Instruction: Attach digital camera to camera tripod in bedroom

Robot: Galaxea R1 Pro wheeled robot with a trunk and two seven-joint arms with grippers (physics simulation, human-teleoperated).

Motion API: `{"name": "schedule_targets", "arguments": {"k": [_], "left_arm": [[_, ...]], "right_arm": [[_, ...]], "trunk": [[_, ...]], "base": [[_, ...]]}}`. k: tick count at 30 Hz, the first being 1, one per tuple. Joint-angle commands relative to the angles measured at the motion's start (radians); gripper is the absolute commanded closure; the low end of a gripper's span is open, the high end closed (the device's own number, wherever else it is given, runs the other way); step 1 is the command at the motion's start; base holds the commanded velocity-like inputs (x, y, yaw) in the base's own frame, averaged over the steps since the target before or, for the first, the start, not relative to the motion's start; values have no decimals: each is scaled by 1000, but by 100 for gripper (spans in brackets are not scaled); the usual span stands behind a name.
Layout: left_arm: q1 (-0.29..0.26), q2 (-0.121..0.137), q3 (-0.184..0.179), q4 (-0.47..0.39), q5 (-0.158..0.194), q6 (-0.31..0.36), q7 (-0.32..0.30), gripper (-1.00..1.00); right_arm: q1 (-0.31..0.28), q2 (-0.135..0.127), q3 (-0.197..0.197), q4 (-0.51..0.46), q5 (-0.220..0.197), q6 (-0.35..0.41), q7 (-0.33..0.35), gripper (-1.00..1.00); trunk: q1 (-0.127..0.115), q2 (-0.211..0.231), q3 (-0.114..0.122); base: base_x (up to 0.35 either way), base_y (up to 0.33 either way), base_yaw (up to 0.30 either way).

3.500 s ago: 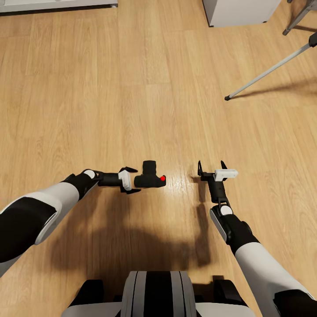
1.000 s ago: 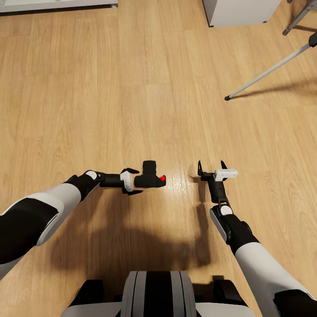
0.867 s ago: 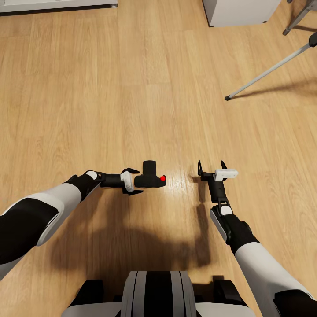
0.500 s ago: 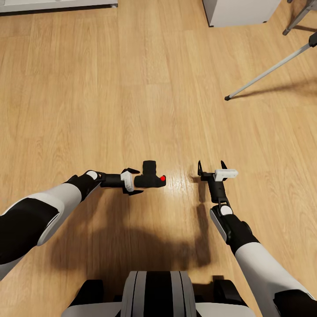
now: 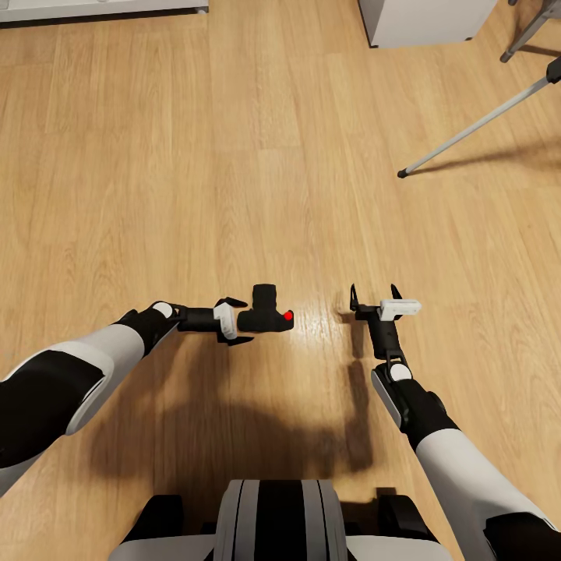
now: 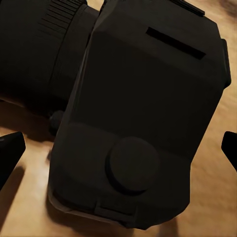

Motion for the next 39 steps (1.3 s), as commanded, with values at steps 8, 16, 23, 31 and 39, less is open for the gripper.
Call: {"name": "schedule_targets", "arguments": {"k": [8,16,23,31,39], "left_arm": [[0,0,8,-1,-10,-3,-1,-100],[0,1,8,-1,-10,-2,-1,-100],[0,0,8,-1,-9,-3,-2,100],[0,0,8,-1,-9,-3,-1,100],[0,0,8,-1,-9,-3,0,100]], "right_arm": [[-1,-1,6,0,-5,-3,-7,-100],[-1,-1,6,0,-5,-3,-7,-100],[-1,-1,6,1,-5,-3,-7,-100],[-1,-1,6,1,-5,-3,-7,-100],[-1,-1,6,0,-5,-3,-7,-100]], "trunk": [[0,0,0],[0,0,0],[0,0,0],[0,0,0],[0,0,0]], "base": [[0,0,0],[0,0,0],[0,0,0],[0,0,0],[0,0,0]]}}
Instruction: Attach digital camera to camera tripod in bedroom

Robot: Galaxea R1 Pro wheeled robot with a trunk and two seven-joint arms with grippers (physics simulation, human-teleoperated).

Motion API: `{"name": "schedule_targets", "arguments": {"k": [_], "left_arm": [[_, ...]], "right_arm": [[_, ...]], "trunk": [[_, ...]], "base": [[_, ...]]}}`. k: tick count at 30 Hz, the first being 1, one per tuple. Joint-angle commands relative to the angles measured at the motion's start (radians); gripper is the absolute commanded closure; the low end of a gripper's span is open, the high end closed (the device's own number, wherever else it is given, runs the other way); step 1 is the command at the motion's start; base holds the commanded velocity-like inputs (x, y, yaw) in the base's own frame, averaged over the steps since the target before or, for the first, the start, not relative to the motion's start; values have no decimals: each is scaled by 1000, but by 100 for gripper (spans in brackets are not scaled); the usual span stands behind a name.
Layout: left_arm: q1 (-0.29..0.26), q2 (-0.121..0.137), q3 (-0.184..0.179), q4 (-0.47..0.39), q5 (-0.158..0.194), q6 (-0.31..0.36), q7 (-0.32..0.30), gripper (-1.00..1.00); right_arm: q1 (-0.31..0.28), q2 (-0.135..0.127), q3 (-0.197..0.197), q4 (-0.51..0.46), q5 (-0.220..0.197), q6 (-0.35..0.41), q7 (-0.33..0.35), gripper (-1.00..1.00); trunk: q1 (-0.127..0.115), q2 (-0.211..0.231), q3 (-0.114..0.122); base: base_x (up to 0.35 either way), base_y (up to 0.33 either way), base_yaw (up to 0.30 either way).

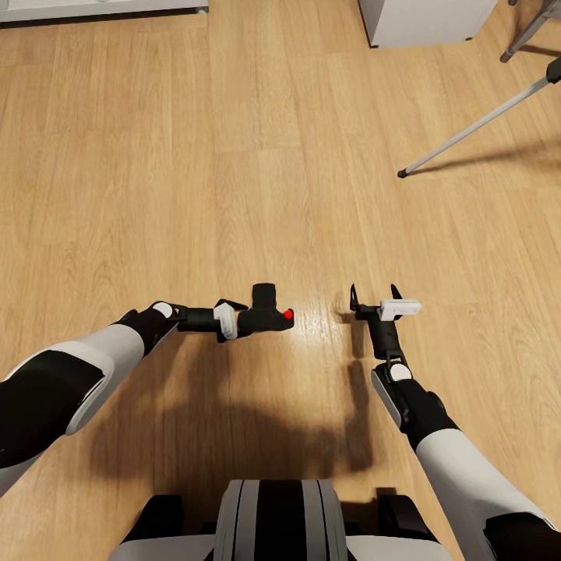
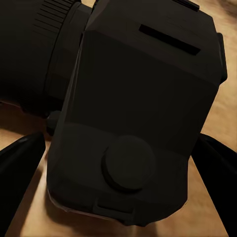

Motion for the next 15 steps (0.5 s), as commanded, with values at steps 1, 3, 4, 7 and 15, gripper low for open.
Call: {"name": "schedule_targets", "arguments": {"k": [1,3,4,7,15], "left_arm": [[0,0,11,-1,-11,-1,-1,100],[0,0,11,-1,-10,-1,-1,100],[0,0,11,-1,-10,-1,-2,100],[0,0,11,-1,-10,-1,-3,100],[0,0,11,-1,-10,-1,-6,100]], "right_arm": [[-1,-1,6,0,-5,-3,-7,-100],[-1,-1,6,1,-5,-3,-7,-100],[-1,-1,6,1,-5,-3,-7,-100],[-1,-1,6,1,-5,-3,-8,-100],[-1,-1,6,1,-5,-3,-8,-100]], "trunk": [[0,0,0],[0,0,0],[0,0,0],[0,0,0],[0,0,2]], "base": [[0,0,0],[0,0,0],[0,0,0],[0,0,0],[0,0,0]]}}
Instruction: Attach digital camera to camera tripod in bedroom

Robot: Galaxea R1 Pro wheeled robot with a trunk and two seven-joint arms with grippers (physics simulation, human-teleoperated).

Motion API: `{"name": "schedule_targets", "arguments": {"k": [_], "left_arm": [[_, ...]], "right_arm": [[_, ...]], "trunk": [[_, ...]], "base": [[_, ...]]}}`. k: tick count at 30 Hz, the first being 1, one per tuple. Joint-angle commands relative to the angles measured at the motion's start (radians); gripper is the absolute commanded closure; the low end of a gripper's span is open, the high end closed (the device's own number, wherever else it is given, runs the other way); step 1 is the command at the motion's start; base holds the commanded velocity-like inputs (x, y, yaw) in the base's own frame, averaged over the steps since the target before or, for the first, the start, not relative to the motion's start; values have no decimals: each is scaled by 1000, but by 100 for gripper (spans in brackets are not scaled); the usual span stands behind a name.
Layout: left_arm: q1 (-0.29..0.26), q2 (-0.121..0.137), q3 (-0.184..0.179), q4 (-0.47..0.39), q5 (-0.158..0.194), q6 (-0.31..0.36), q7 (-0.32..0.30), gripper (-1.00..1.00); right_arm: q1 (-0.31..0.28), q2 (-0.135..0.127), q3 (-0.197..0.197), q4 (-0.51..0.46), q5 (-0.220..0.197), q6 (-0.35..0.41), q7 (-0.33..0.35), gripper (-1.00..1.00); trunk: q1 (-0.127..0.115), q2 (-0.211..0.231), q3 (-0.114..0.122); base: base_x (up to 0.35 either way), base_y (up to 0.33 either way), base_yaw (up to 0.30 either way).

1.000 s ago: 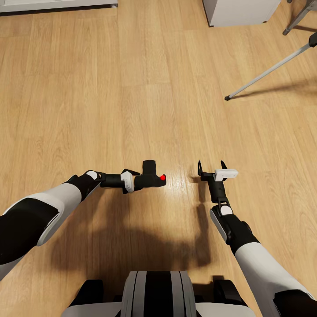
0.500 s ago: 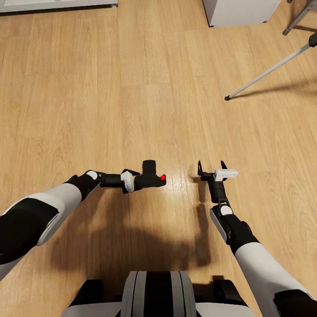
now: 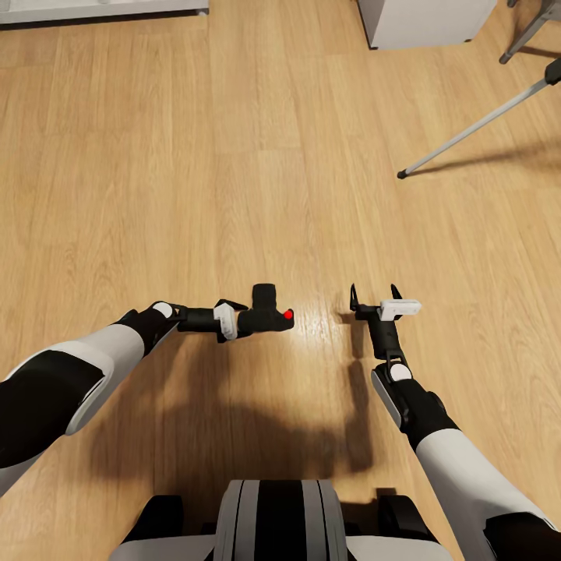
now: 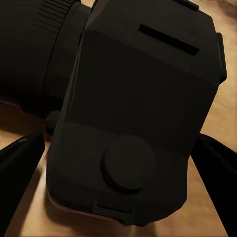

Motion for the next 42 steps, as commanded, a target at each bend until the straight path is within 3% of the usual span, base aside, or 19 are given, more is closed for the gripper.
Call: {"name": "schedule_targets", "arguments": {"k": [1,36,42], "left_arm": [[0,0,10,-1,-10,-3,-1,100],[0,-1,12,-2,-10,-6,-8,100],[0,-3,16,-3,-7,-4,-43,100]], "right_arm": [[-1,-1,6,0,-5,-3,-7,-100],[-1,-1,6,1,-5,-3,-7,-100],[-1,-1,6,1,-5,-3,-8,-100]], "trunk": [[0,0,1],[0,0,52],[0,0,58]], "base": [[0,0,0],[0,0,0],[0,0,0]]}}
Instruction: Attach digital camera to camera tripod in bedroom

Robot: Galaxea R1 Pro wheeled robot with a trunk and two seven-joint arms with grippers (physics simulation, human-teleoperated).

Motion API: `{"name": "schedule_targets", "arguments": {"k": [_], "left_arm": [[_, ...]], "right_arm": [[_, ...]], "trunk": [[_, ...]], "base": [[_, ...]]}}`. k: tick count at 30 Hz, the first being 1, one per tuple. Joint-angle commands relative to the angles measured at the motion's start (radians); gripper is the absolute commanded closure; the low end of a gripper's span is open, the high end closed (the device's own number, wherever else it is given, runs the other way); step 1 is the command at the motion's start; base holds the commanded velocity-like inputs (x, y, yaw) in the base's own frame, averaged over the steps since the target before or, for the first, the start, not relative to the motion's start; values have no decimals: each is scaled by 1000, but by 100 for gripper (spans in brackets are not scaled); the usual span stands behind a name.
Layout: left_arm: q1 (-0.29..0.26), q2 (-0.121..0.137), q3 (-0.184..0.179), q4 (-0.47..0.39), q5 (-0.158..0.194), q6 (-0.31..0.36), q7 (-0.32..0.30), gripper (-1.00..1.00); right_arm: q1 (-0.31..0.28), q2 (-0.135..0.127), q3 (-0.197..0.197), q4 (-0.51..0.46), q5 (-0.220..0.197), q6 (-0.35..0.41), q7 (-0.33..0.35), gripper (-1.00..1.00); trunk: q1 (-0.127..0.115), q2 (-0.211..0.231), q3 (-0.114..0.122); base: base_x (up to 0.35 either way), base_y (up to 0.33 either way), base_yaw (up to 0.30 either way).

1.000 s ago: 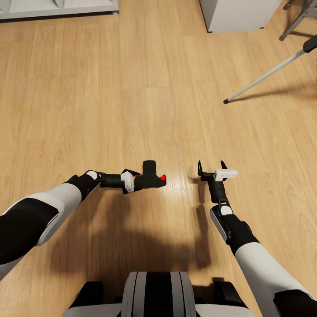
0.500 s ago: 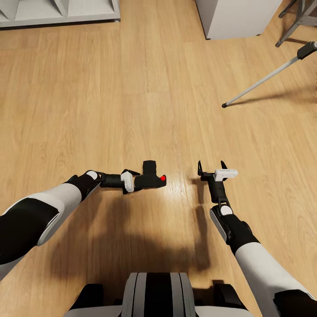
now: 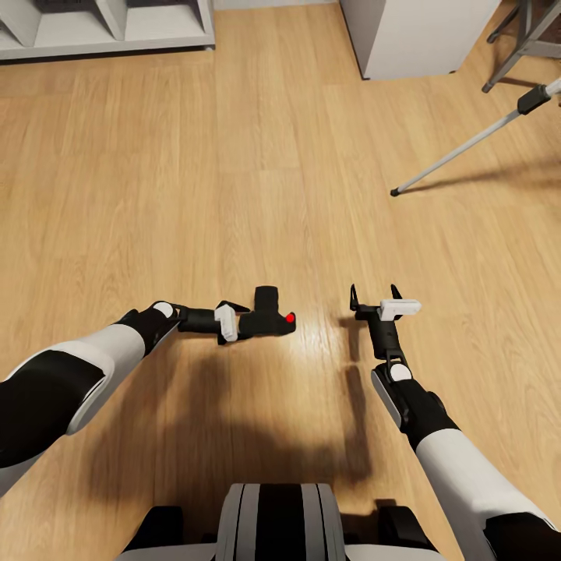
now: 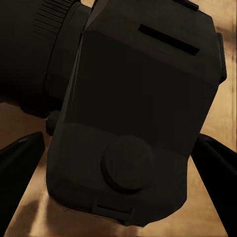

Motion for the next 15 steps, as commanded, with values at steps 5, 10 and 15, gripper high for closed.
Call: {"name": "schedule_targets", "arguments": {"k": [5,10,15], "left_arm": [[-1,0,42,-2,-4,-1,-31,100],[-1,2,160,-2,-2,-1,-48,100],[-2,8,376,-2,-1,9,-150,100]], "right_arm": [[-1,-1,6,1,-5,-3,-8,-100],[-1,-1,6,1,-5,-3,-7,-100],[-1,-1,6,1,-5,-3,-8,-100]], "trunk": [[0,0,1],[0,0,1],[0,0,1]], "base": [[0,0,0],[0,0,0],[0,0,0]]}}
